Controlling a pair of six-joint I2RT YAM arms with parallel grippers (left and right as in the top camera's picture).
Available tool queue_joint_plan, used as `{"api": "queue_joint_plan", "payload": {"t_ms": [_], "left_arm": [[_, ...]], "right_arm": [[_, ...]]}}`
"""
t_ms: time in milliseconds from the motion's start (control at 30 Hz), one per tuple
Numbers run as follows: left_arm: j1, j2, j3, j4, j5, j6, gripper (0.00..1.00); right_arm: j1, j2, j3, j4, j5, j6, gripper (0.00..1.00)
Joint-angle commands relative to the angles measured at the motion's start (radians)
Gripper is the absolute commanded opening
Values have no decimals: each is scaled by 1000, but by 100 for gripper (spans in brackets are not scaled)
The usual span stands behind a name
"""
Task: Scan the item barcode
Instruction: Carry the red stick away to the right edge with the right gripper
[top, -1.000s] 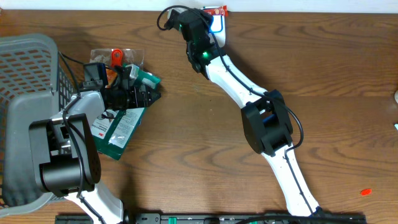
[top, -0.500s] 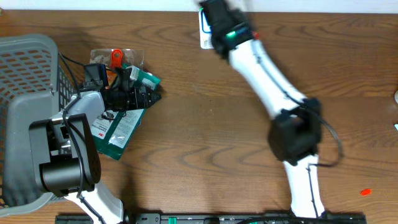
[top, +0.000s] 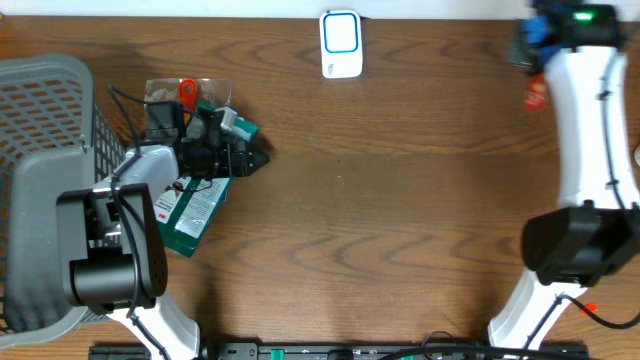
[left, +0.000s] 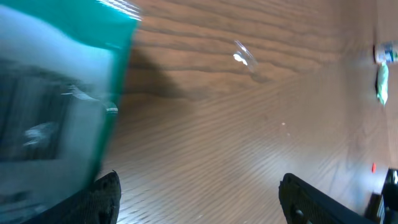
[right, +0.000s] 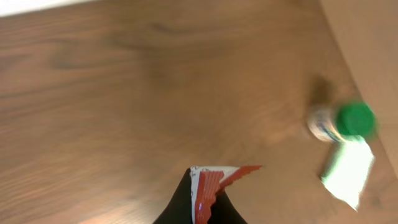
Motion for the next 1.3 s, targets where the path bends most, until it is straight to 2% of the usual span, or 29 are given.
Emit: {"api": "queue_joint_plan", "payload": {"t_ms": [0,100,300,500,833,1067,1100,1133,1167,1200,1233,1267], "left_arm": [[-45,-5,-2,-6,-6,16,81],[-81,-5,-2,-2,-6,16,82],[-137,-7,-2,2,-7,13,82],[-182,-10,-1,2,-8,0,82],[-264,-46,-1,2,-15,-40,82],[-330,-161,-1,-1,-133,-94,82],[-338,-183,-1,-2,-137,-96,82],[-345,-204,-1,-3,-150,-103,82],[-353,-229,-1,-4,-171,-112,82],[-360,-249,-1,-6,-190,-112,82],[-366,-268,-1,-10,-211,-112,83],[-372,-286,-1,-14,-231,-112,83]], "right_arm": [[-124,-23,10,-53,-8,25,1],[-212,-23,10,-66,-6,-28,1],[-404,-23,-10,-40,-19,-40,1],[-570,-22,-98,69,-192,-128,1],[-642,-21,-341,388,-192,-150,1],[-646,8,-456,533,-172,-151,3],[-648,13,-466,542,-172,-151,6],[-652,16,-473,549,-173,-151,14],[-655,19,-475,549,-173,-151,26],[-660,21,-475,550,-174,-150,47],[-663,21,-475,550,-174,-150,61],[-667,20,-474,552,-177,-150,69]]}}
